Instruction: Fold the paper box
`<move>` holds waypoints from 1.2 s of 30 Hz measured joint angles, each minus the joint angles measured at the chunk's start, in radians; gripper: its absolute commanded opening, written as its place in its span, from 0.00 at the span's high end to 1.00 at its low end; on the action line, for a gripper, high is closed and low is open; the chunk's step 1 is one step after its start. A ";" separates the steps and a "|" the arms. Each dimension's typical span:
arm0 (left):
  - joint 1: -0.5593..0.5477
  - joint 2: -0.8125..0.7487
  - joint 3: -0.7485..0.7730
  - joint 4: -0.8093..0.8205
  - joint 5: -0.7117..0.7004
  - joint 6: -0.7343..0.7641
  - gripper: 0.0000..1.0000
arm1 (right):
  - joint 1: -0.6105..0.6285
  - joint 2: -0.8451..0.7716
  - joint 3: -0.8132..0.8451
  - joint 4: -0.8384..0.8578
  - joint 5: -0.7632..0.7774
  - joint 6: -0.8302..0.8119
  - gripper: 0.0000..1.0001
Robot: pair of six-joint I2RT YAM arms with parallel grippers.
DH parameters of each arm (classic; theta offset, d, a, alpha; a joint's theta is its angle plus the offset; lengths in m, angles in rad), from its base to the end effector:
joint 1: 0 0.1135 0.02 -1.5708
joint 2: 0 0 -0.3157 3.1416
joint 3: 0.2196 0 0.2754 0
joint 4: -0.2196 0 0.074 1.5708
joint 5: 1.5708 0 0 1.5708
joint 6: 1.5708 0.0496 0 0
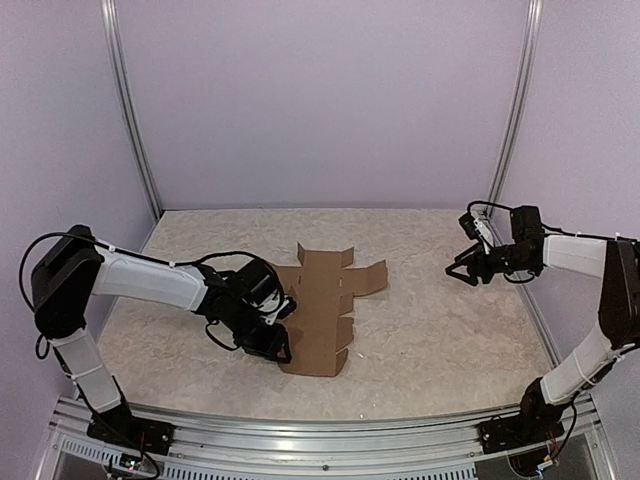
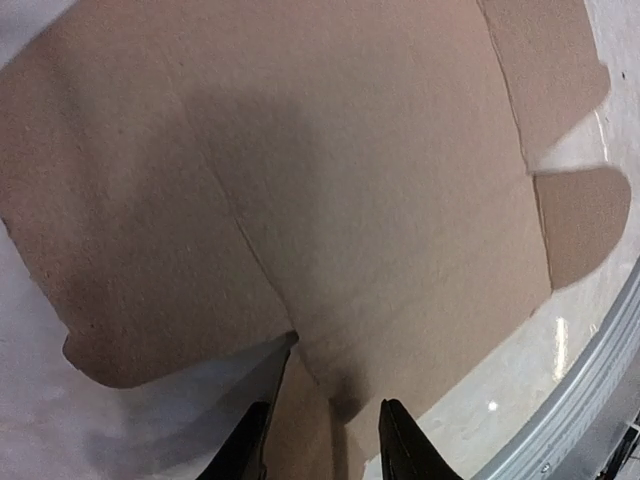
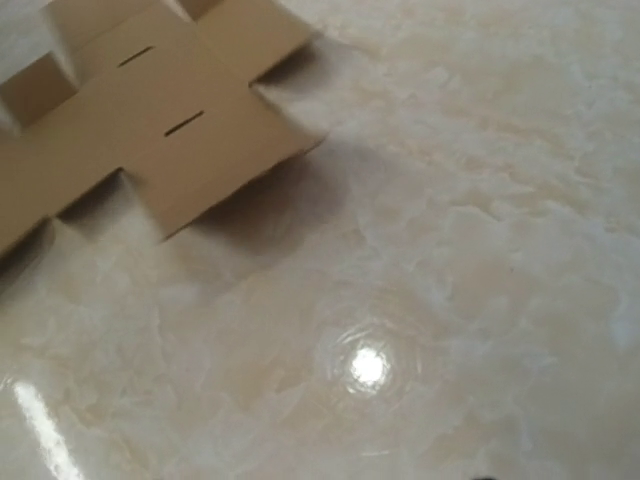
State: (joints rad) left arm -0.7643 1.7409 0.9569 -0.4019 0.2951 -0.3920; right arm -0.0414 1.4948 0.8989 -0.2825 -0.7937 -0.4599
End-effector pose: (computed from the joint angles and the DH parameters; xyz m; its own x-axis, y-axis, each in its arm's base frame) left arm 0.2439 -0.2538 0.1648 -0.9014 0.3578 -0.2440 0.4291 0.8135 -0.3926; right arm 0.3228 0.0220 0.2434 -0.5002 -0.2908 -0.8156 -0.7228 0.6588 0.2084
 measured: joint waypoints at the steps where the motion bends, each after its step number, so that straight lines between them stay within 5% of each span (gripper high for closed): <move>1: -0.054 0.007 0.013 -0.012 0.001 -0.020 0.58 | 0.001 0.011 0.007 -0.007 -0.001 -0.001 0.38; 4: -0.125 0.037 0.091 -0.083 -0.010 -0.048 0.43 | 0.009 0.035 0.020 -0.016 -0.001 -0.005 0.37; 8: -0.074 0.027 0.229 -0.170 -0.051 -0.055 0.34 | 0.032 0.048 0.026 -0.022 0.009 -0.009 0.35; 15: 0.219 -0.066 0.333 -0.171 -0.114 -0.086 0.35 | 0.074 0.042 0.026 -0.022 0.026 -0.013 0.35; 21: 0.351 0.055 0.400 -0.137 -0.138 -0.124 0.37 | 0.074 0.031 0.026 -0.023 0.032 -0.016 0.35; 27: 0.352 0.243 0.441 -0.106 -0.104 -0.136 0.53 | 0.074 0.023 0.026 -0.027 0.032 -0.021 0.35; 36: 0.344 0.267 0.356 0.013 -0.020 -0.145 0.85 | 0.074 0.023 0.026 -0.034 0.033 -0.027 0.37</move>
State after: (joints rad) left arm -0.4206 2.0075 1.3125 -0.3893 0.2752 -0.5373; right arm 0.0326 1.5173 0.9249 -0.3161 -0.7605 -0.4866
